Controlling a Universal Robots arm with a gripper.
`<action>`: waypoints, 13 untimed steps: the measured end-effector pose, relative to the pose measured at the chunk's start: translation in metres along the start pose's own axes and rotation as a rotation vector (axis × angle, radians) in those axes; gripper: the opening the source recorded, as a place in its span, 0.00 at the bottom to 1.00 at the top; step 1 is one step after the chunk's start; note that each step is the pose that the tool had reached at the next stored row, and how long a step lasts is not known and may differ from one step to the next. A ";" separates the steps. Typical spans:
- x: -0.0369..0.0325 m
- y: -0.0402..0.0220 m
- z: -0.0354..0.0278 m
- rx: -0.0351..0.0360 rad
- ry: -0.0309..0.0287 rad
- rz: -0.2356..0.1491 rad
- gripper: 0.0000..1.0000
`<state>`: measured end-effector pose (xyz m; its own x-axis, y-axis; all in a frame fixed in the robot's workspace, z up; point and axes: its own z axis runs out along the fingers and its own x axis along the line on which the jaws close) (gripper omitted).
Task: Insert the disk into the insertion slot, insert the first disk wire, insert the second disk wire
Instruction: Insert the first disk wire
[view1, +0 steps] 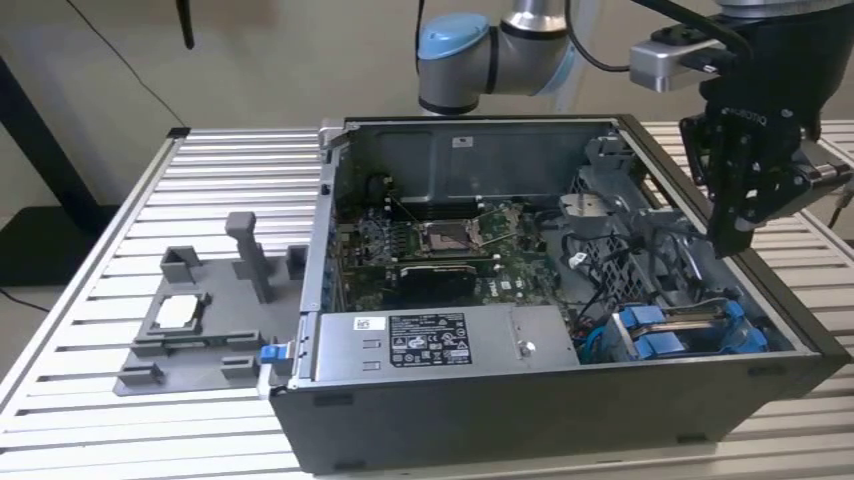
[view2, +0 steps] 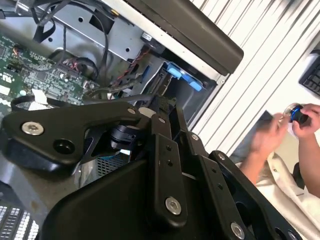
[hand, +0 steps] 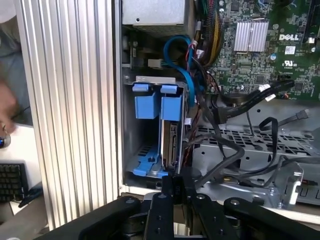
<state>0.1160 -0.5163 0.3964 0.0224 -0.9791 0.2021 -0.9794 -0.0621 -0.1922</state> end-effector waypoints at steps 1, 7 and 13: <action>0.0023 0.0001 0.0008 -0.0023 -0.0002 0.000 0.20; 0.0151 0.0010 0.0059 -0.0178 -0.0010 -0.001 0.20; 0.0202 0.0023 0.0115 -0.0204 -0.0255 0.012 0.20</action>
<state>0.1166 -0.5385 0.3890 0.0153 -0.9844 0.1753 -0.9835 -0.0464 -0.1749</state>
